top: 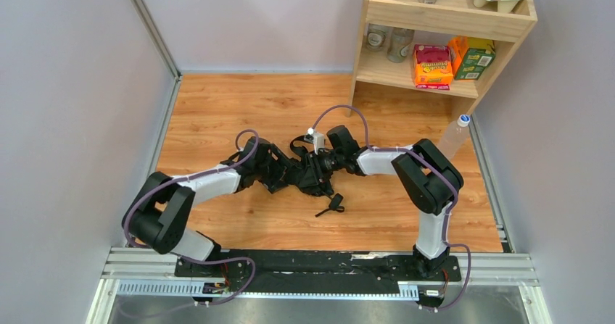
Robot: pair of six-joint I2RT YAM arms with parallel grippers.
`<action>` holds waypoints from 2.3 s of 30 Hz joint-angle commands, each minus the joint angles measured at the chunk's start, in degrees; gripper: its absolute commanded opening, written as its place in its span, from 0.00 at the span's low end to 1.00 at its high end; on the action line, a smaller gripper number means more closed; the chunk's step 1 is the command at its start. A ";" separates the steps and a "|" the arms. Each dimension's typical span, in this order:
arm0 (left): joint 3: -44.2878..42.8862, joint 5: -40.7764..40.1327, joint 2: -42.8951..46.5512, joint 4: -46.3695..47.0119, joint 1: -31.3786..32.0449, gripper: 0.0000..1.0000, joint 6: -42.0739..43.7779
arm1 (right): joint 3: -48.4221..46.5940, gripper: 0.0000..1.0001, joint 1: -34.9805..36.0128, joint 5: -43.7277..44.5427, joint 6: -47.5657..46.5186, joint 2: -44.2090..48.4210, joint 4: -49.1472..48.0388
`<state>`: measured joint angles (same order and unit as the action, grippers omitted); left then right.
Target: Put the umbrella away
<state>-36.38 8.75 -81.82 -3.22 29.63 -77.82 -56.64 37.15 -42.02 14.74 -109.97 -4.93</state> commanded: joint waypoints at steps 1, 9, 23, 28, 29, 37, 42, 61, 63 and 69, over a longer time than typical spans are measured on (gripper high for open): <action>-1.67 -1.10 -5.88 2.87 -0.18 0.80 2.06 | 3.91 0.00 1.08 5.98 -2.17 -2.70 14.42; -1.59 -4.53 -12.57 4.20 -0.18 0.76 3.82 | 3.38 0.00 1.88 5.29 -2.35 -2.53 14.95; 7.64 -7.61 -11.52 7.18 -0.01 0.00 5.66 | 1.28 0.59 3.20 10.27 0.11 6.33 21.17; 9.22 -7.43 -11.61 7.71 -0.01 0.00 6.01 | -3.20 0.88 5.04 21.43 -3.31 15.21 31.63; 9.31 -7.35 -11.52 7.62 -0.01 0.00 6.10 | -3.65 0.89 5.48 23.28 -3.84 17.14 32.60; 7.82 -6.29 -10.99 3.51 -0.01 0.00 5.93 | 6.01 0.93 18.91 51.22 -13.41 26.57 14.01; 5.00 -6.29 -11.78 -4.59 -0.10 0.00 4.79 | 4.53 0.93 24.29 62.31 -19.57 17.79 3.46; 1.23 -6.56 -9.77 -10.58 0.69 0.00 4.34 | 2.67 0.00 22.89 62.18 -13.18 2.31 6.84; 1.14 -6.56 -8.19 -9.70 0.69 0.00 5.48 | 4.78 0.00 21.75 55.94 -10.45 2.48 7.83; 3.76 -8.14 0.33 -0.67 0.52 0.62 9.44 | 12.24 0.00 18.23 36.86 -4.82 4.67 5.46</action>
<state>-36.73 5.13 -86.91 0.93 30.61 -75.40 -51.81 58.74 10.94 0.69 -103.42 -8.43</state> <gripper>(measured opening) 0.496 0.288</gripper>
